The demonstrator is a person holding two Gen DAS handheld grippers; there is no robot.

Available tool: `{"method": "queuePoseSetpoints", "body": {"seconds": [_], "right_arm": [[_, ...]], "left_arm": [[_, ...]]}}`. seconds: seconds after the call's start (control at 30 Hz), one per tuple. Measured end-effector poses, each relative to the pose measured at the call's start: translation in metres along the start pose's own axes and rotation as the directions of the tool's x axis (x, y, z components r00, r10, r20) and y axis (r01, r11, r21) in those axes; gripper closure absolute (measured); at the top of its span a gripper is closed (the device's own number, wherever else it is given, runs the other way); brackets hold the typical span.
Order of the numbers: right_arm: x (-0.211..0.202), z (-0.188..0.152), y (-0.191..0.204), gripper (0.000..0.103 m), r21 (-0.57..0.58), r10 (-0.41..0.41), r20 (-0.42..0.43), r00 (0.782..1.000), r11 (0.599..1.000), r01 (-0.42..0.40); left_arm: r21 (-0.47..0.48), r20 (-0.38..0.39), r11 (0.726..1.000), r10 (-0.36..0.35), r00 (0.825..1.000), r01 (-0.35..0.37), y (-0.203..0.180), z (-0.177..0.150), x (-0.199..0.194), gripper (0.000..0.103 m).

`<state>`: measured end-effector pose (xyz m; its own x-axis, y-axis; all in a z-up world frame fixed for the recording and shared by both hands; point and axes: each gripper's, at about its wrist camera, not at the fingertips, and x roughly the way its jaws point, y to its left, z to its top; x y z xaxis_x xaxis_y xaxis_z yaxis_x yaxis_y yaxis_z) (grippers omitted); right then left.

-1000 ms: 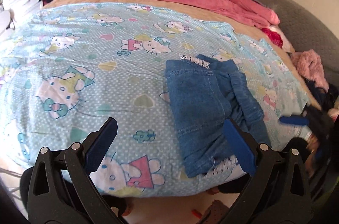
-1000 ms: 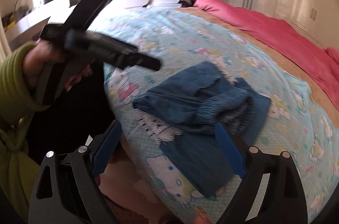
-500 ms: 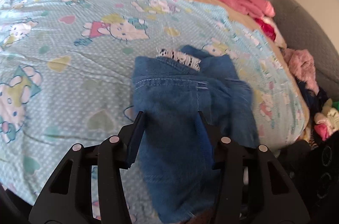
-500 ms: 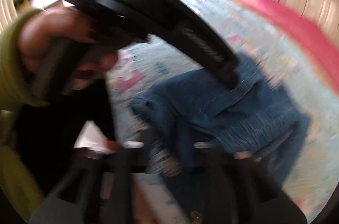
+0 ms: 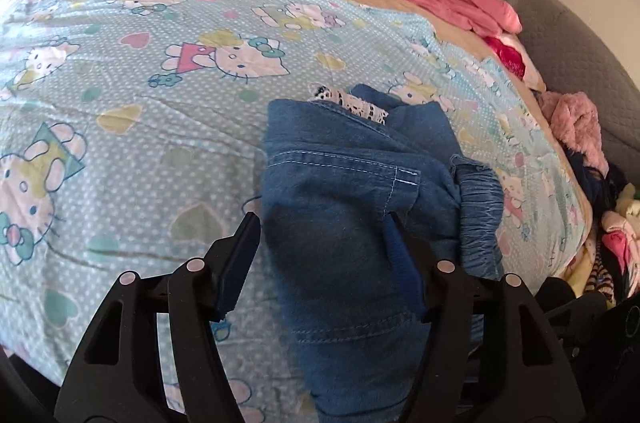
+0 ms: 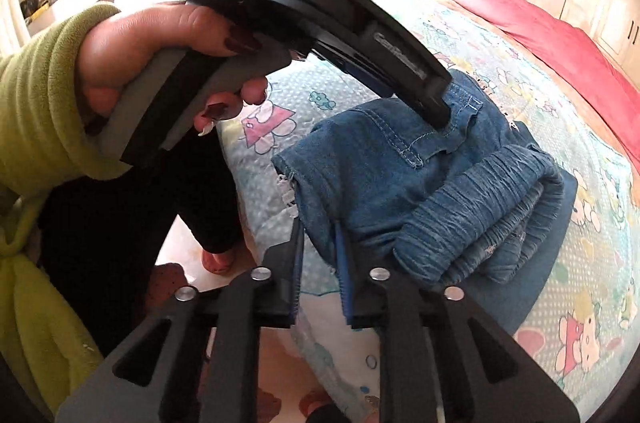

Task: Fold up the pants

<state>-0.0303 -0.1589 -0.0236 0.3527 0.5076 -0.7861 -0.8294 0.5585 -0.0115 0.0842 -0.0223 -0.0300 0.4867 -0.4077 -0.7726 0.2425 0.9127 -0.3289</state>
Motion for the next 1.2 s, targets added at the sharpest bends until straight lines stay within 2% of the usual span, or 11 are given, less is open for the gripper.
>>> {"method": "queuePoseSetpoints", "body": {"seconds": [0.4,0.47,0.53,0.7,0.77,1.03,1.13,1.2], "right_arm": [[-0.030,0.002,0.005,0.085,0.058,-0.011,0.056,0.998,0.998,0.008],[-0.036,0.004,0.005,0.077,0.070,-0.030,0.066,0.997,0.997,0.026],[-0.043,0.005,0.002,0.074,0.087,-0.050,0.079,0.996,0.995,0.043],[-0.058,0.002,-0.008,0.062,0.150,-0.111,0.113,0.987,0.984,0.093],[-0.064,0.002,-0.015,0.052,0.185,-0.135,0.129,0.982,0.976,0.110],[-0.090,0.005,-0.054,0.025,0.356,-0.268,0.169,0.948,0.914,0.195],[-0.097,0.004,-0.068,0.017,0.408,-0.314,0.164,0.935,0.885,0.226],[-0.101,0.004,-0.077,0.017,0.431,-0.334,0.160,0.929,0.870,0.238]], "left_arm": [[0.032,0.088,0.998,0.055,0.995,-0.058,0.005,-0.007,-0.041,0.034],[0.033,0.104,0.997,0.068,0.992,-0.072,0.007,-0.009,-0.050,0.031],[0.034,0.121,0.995,0.088,0.989,-0.093,0.010,-0.011,-0.058,0.029],[0.009,0.143,0.996,0.084,0.986,-0.086,0.018,-0.017,-0.072,0.024],[0.004,0.148,0.995,0.095,0.984,-0.096,0.020,-0.020,-0.077,0.022],[-0.003,0.169,0.992,0.122,0.978,-0.123,0.025,-0.023,-0.086,0.013],[-0.006,0.175,0.992,0.127,0.976,-0.128,0.024,-0.024,-0.088,0.010],[-0.005,0.175,0.991,0.132,0.976,-0.133,0.023,-0.024,-0.088,0.010]]}}
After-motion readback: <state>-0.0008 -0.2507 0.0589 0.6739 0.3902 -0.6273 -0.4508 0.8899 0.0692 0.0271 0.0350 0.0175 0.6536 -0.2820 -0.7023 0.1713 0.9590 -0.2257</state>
